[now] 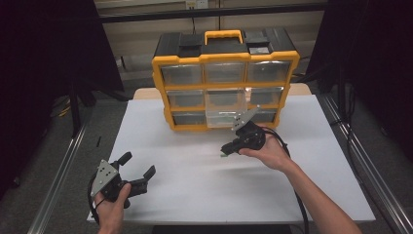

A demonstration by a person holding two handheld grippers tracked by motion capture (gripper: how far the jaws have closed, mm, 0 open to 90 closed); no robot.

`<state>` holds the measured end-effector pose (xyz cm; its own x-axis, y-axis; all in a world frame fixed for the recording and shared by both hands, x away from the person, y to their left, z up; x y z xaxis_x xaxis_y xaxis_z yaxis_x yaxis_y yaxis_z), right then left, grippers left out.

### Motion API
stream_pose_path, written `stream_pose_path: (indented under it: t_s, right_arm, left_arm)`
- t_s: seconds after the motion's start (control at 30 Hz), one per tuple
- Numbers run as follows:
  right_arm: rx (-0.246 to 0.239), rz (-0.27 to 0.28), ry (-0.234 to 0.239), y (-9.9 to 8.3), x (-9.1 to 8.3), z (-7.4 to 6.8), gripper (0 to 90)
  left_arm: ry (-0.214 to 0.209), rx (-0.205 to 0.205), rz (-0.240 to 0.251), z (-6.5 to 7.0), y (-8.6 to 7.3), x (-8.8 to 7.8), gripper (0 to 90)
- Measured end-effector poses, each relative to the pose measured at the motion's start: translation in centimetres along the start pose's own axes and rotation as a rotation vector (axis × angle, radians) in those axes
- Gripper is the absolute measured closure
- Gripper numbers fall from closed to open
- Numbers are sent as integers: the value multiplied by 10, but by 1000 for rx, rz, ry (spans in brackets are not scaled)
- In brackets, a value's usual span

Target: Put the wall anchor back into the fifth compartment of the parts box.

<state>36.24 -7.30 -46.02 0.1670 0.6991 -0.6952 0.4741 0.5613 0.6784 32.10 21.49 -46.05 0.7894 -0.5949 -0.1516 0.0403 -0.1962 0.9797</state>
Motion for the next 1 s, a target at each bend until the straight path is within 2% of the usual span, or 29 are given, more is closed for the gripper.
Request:
stream_pose_path:
  t_s: [0.2, 0.37, 0.4, 0.6, 0.67, 0.8, 0.83, 0.87, 0.93, 1.0]
  right_arm:
    - [-24, 67, 18, 15, -17, -9, 849]
    - [-42, 112, 26, 28, -29, -15, 849]
    - [-48, 116, 26, 31, -31, -17, 849]
    - [-60, 179, 24, 49, -46, -20, 849]
    - [-72, 188, 17, 56, -51, -21, 849]
    - [-89, 217, 2, 72, -65, -21, 849]
    - [-92, 219, -1, 76, -68, -21, 849]
    - [-94, 219, -11, 80, -71, -20, 849]
    - [-95, 228, -23, 87, -78, -18, 849]
    - [-91, 231, -37, 93, -83, -15, 849]
  left_arm:
    - [16, 1, -4, -1, 0, 1, 34]
    - [8, -2, -4, 0, 0, 0, 34]
    - [6, 11, -7, -1, 0, -1, 34]
    - [16, -5, 3, -1, 1, 0, 33]
    - [23, 2, -6, -2, 0, -1, 34]
    - [26, 3, 8, -2, 3, -2, 34]
    - [30, -11, 15, -1, 4, -1, 34]
    - [24, 3, 8, -1, 4, -1, 34]
    - [17, 1, 13, 0, 5, -2, 34]
    - [28, -4, 9, -1, 4, -2, 34]
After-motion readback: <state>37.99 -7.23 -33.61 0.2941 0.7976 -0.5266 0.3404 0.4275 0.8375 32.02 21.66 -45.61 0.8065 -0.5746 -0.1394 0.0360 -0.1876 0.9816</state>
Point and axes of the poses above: each handheld gripper's, and its own axes: x roughly forward along the jaws, y roughly out of its top, z roughly to its right, the point moved 9 cm from there along x, roughly forward along the jaws, and after that the axes turned 10 degrees about x, right-handed, at the moved point
